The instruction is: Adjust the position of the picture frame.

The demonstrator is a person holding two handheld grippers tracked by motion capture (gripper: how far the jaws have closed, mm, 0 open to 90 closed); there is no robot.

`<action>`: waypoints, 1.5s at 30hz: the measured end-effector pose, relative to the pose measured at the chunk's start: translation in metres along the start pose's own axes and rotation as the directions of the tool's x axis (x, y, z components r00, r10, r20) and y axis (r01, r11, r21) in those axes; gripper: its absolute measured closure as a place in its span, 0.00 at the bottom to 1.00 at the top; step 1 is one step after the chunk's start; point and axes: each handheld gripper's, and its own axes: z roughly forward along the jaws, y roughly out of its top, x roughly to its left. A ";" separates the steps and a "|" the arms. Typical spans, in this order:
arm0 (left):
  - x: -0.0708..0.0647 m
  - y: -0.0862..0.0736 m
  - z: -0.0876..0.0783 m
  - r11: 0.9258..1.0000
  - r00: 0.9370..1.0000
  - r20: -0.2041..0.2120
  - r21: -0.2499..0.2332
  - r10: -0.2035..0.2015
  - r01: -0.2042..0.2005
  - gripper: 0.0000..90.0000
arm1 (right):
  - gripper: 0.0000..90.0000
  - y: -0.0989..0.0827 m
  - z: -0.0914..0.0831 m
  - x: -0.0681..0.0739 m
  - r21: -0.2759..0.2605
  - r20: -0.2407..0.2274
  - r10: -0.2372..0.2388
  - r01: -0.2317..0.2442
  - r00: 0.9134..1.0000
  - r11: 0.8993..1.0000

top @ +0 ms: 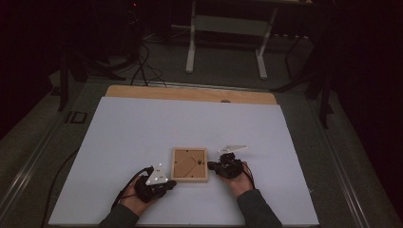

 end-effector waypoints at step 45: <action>0.001 0.029 0.035 1.000 1.000 0.001 -0.018 -0.016 0.016 0.91 | 0.89 0.017 0.002 -0.008 0.005 0.034 -0.020 0.020 0.999 1.000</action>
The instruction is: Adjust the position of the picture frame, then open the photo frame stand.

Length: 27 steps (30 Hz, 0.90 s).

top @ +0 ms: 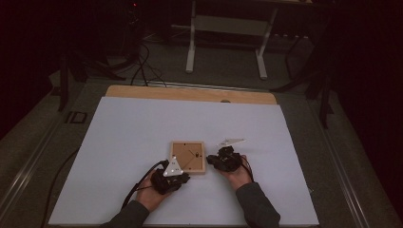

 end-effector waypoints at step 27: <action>0.025 -0.018 -0.069 0.981 0.989 -0.063 -0.151 -0.132 0.121 0.64 | 0.64 -0.030 -0.045 0.006 -0.070 0.005 -0.071 0.071 0.997 0.995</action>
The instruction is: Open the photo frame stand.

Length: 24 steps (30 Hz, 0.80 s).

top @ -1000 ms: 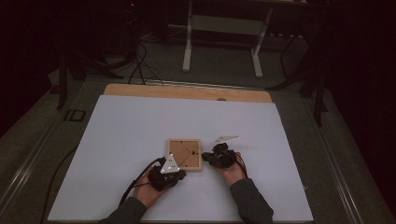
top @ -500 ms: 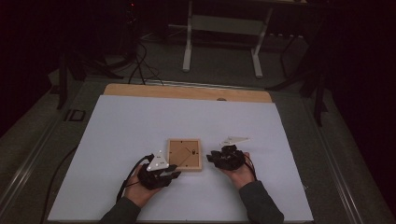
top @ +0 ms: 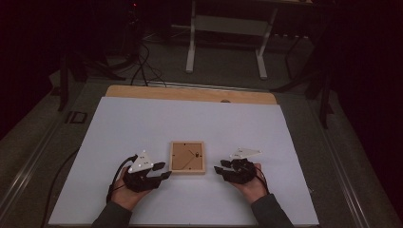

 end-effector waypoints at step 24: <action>0.008 0.037 0.025 0.994 0.999 -0.034 0.106 0.007 -0.004 0.55 | 0.68 -0.004 -0.002 0.002 -0.077 0.015 0.023 -0.021 1.000 0.997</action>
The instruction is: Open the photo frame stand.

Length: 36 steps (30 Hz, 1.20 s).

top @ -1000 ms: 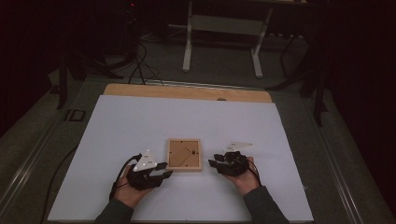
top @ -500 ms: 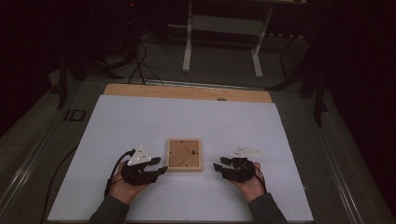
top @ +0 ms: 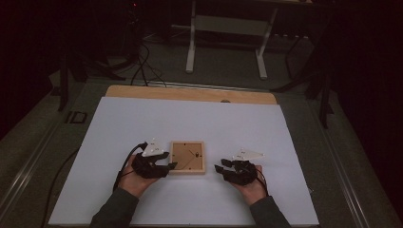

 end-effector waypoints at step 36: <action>-0.012 0.010 0.046 0.995 0.998 -0.033 0.093 0.045 -0.041 0.47 | 1.00 0.016 0.032 0.037 0.015 -0.056 -0.103 0.104 0.993 0.994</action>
